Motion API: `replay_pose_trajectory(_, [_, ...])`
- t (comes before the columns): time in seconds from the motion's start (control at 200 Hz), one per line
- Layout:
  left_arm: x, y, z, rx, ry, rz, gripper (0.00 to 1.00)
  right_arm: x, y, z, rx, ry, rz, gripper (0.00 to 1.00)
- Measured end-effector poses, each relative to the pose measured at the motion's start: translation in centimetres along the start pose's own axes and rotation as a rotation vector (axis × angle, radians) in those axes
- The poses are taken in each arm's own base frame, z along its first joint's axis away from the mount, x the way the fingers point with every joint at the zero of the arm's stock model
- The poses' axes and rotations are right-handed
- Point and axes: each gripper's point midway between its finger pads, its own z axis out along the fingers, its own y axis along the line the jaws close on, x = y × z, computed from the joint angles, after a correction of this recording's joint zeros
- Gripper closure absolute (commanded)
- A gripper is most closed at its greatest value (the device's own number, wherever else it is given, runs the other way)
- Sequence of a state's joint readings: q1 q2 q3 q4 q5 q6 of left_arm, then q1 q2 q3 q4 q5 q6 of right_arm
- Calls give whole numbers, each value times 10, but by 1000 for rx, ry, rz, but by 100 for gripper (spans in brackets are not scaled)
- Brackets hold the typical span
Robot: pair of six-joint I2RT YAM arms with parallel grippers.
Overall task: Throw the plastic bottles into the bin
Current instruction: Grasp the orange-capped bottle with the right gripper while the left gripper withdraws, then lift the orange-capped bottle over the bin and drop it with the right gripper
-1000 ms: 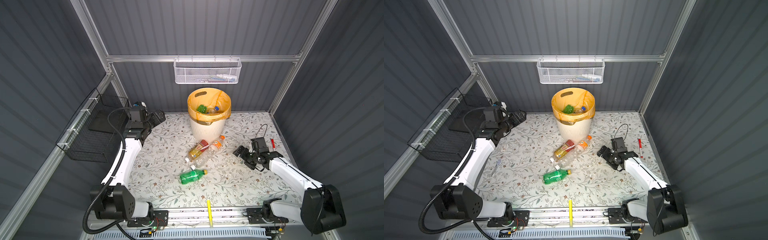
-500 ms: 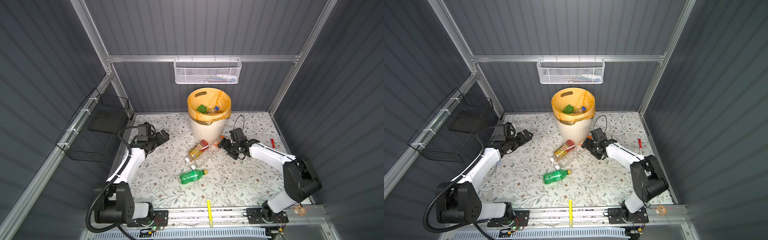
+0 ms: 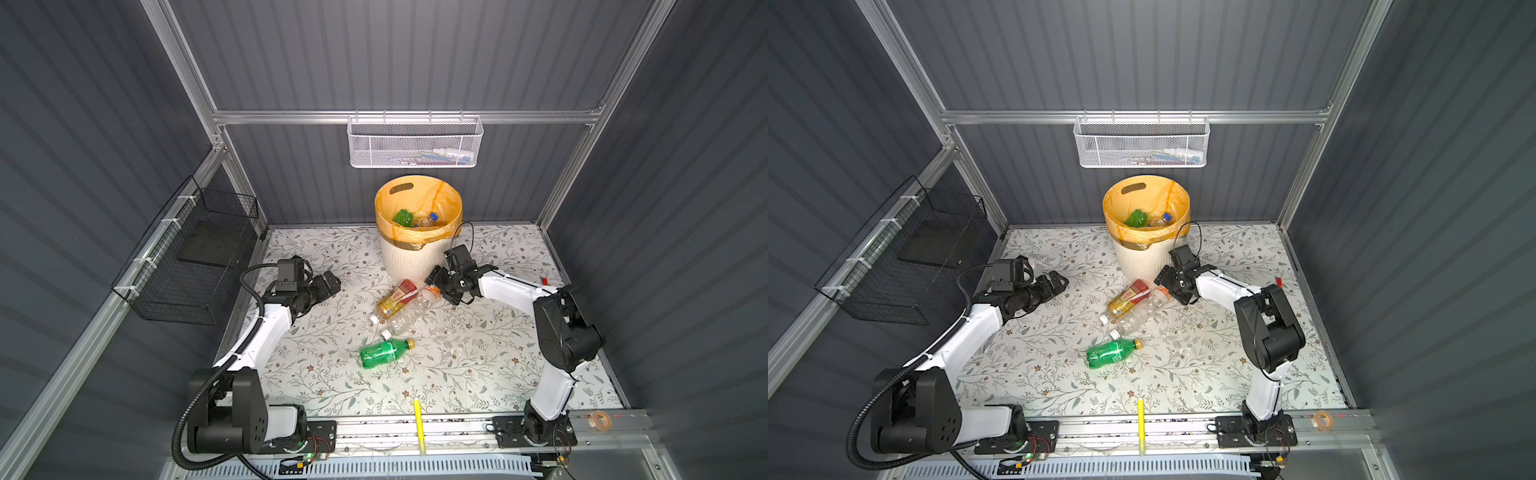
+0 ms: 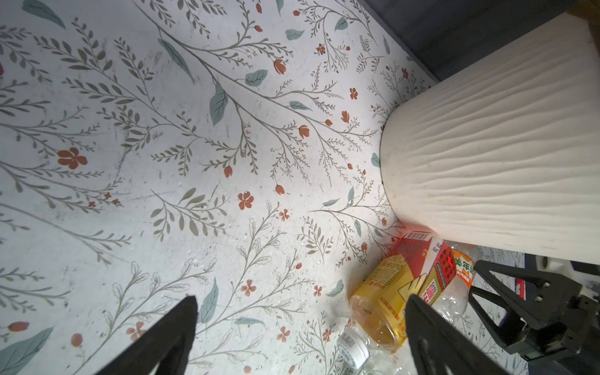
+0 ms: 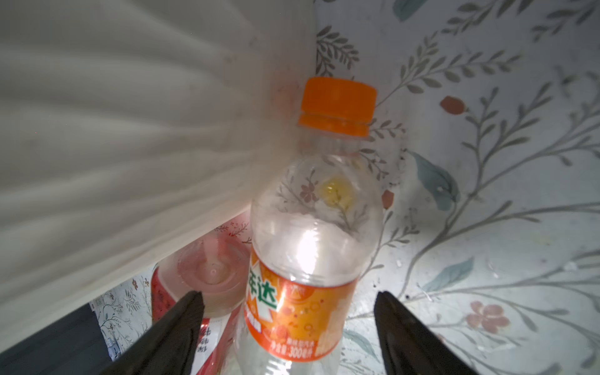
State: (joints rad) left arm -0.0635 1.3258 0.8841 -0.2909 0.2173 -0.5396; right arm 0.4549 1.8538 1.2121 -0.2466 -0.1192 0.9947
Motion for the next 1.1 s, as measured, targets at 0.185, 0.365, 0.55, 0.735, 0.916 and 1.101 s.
replay_pose_trajectory(0.185, [1,0,0,3,3,10,1,6,-5,14,15,17,13,25])
replay_pose_trajectory(0.365, [2,1,2,0,9,8,0,8,-6,19,18,20,17,29])
replay_pose_trajectory(0.55, [4,3,6,-1,19,5,0,6,-4,19,13,11,17,34])
replay_pose_trajectory(0.735, [6,3,8,-1,27,3,1,5,-4,20,6,2,19,40])
replay_pose_trajectory(0.916, [5,3,8,0,24,4,0,5,-4,20,-3,-1,23,43])
replay_pose_trajectory(1.101, [5,3,8,1,23,4,0,9,-8,16,-17,-9,22,44])
